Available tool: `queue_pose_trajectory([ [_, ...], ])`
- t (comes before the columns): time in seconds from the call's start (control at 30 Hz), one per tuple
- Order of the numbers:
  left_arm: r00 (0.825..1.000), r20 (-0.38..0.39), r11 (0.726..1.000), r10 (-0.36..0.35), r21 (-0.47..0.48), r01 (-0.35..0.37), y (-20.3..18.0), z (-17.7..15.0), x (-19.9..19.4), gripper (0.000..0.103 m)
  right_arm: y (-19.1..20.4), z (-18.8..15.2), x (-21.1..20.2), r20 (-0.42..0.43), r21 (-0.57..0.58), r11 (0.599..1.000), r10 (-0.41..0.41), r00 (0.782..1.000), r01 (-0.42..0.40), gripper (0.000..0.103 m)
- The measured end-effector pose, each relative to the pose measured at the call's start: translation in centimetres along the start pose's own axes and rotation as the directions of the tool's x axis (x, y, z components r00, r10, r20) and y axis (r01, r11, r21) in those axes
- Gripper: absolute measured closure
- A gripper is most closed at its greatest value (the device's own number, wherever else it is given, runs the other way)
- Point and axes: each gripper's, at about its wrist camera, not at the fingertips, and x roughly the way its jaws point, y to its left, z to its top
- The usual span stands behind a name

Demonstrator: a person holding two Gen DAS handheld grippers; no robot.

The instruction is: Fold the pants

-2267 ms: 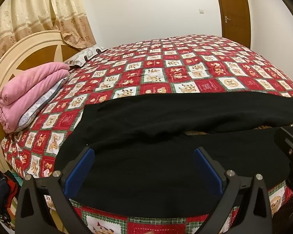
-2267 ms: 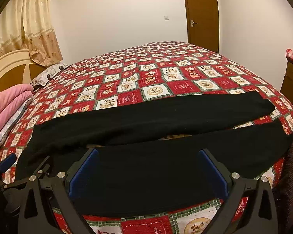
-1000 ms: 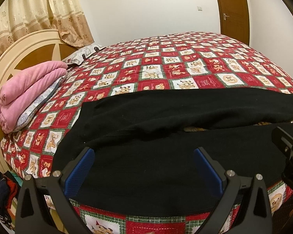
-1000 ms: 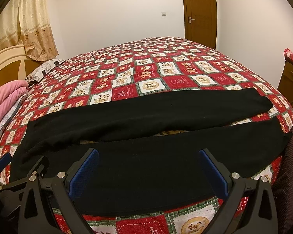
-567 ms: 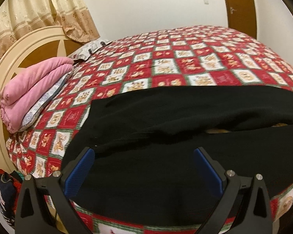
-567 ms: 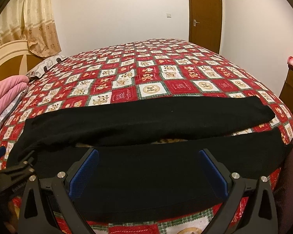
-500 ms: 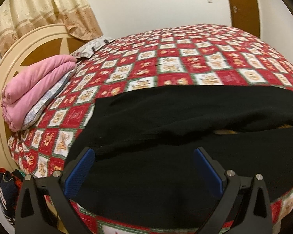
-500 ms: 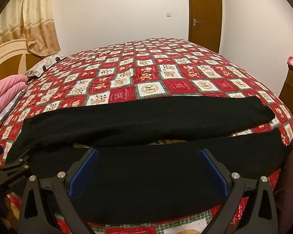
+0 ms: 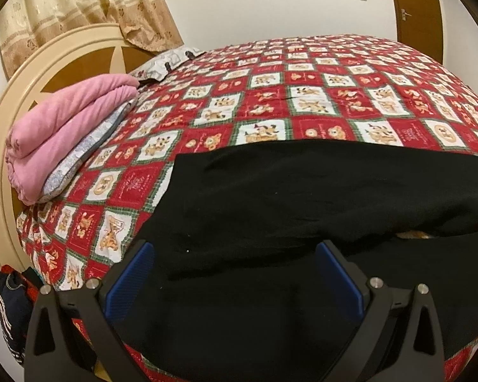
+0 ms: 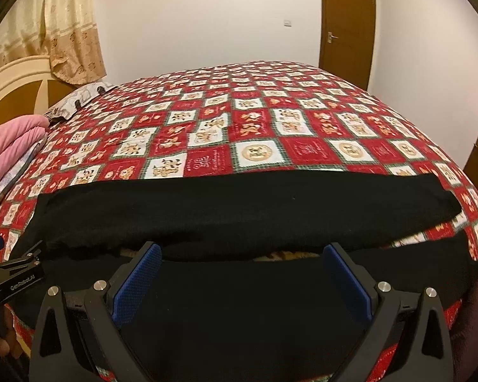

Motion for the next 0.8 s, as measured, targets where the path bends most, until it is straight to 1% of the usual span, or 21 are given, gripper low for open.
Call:
queue_pose_trajectory([
  [0.1,1.0,-0.014,1.0,-0.006,-0.009,0.005,0.3,0.3,0.7,0.0,0.8,0.6,0.5,0.001,-0.019,1.0,0.02,1.0,-0.02,0.001],
  [0.17,1.0,-0.021,1.0,-0.008,-0.009,0.007,0.5,0.4,1.2,0.0,1.4,1.0,0.9,0.003,-0.036,0.998,0.048,0.999,-0.048,0.001],
  [0.27,0.999,-0.034,1.0,-0.018,-0.023,0.017,1.6,0.8,2.1,0.0,2.6,1.9,1.3,0.006,-0.079,0.988,0.135,0.991,-0.135,0.001],
  [0.3,0.999,-0.037,0.999,-0.017,-0.035,0.016,2.3,0.9,2.4,0.0,3.3,2.4,1.5,0.008,-0.111,0.978,0.18,0.984,-0.178,0.001],
  [0.4,0.999,-0.051,0.997,-0.003,-0.074,0.0,4.1,1.4,3.3,0.0,5.6,3.6,2.4,-0.002,-0.2,0.944,0.268,0.963,-0.263,0.001],
  [0.5,0.997,-0.078,0.995,0.003,-0.099,-0.011,5.4,2.2,4.4,0.0,8.7,5.1,4.2,-0.031,-0.287,0.897,0.342,0.939,-0.336,0.001],
  [0.53,0.997,-0.078,0.994,0.001,-0.105,-0.009,5.6,2.3,4.7,0.0,10.1,5.7,5.3,-0.06,-0.317,0.873,0.372,0.926,-0.371,0.001],
  [0.6,0.996,-0.085,0.992,-0.03,-0.122,0.02,5.8,2.6,5.2,0.0,12.4,6.5,7.2,-0.11,-0.365,0.836,0.399,0.91,-0.41,0.001],
  [0.63,0.994,-0.092,0.991,-0.053,-0.128,0.041,5.7,2.8,5.7,0.0,13.5,6.8,8.2,-0.129,-0.391,0.82,0.401,0.907,-0.418,0.002],
  [0.67,0.993,-0.1,0.99,-0.06,-0.131,0.047,5.7,2.9,6.1,0.0,14.3,7.0,9.0,-0.139,-0.409,0.809,0.401,0.906,-0.421,0.002],
  [0.7,0.992,-0.11,0.99,-0.061,-0.131,0.046,5.5,3.1,6.6,0.0,15.6,7.2,10.2,-0.162,-0.432,0.795,0.396,0.904,-0.425,0.006],
  [0.73,0.991,-0.115,0.99,-0.061,-0.132,0.046,5.4,3.2,7.0,0.0,16.5,7.3,11.3,-0.192,-0.441,0.785,0.392,0.9,-0.436,0.014],
  [0.8,0.99,-0.124,0.99,-0.064,-0.132,0.047,5.3,3.4,7.6,0.0,17.6,7.4,13.2,-0.255,-0.432,0.767,0.4,0.88,-0.474,0.022],
])
